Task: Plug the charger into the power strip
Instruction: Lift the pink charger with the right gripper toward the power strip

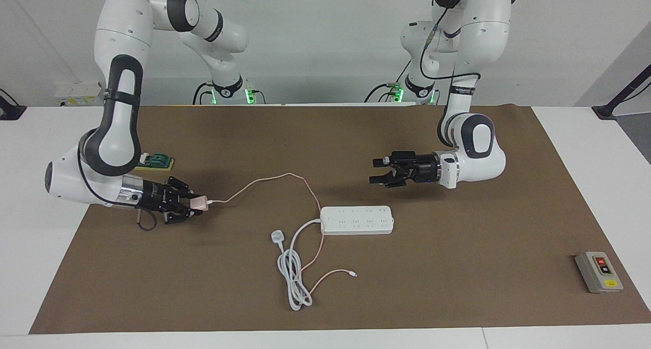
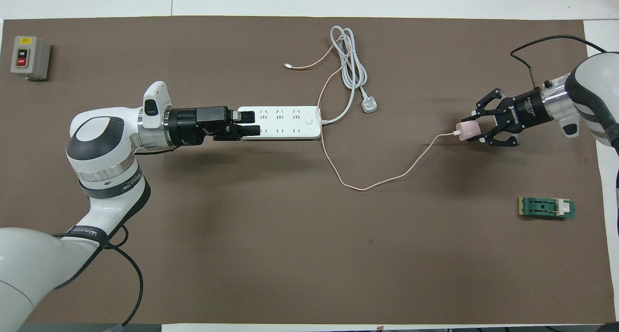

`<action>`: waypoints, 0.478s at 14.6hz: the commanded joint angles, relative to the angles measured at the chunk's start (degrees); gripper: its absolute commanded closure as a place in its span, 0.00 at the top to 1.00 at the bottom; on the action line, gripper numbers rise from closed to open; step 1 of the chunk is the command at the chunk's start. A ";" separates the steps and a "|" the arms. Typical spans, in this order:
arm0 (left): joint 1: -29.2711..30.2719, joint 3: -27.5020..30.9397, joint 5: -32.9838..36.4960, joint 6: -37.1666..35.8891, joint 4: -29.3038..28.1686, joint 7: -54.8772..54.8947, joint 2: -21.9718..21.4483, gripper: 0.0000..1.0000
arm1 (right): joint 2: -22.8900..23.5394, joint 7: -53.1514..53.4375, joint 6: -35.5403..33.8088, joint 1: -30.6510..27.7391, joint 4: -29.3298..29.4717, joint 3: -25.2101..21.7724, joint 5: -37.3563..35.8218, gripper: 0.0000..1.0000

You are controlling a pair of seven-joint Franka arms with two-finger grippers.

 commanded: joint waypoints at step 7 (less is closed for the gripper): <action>-0.77 -0.03 -2.21 1.37 -0.18 1.03 -0.46 1.00 | -3.84 13.02 -0.04 3.41 1.84 3.69 2.93 0.00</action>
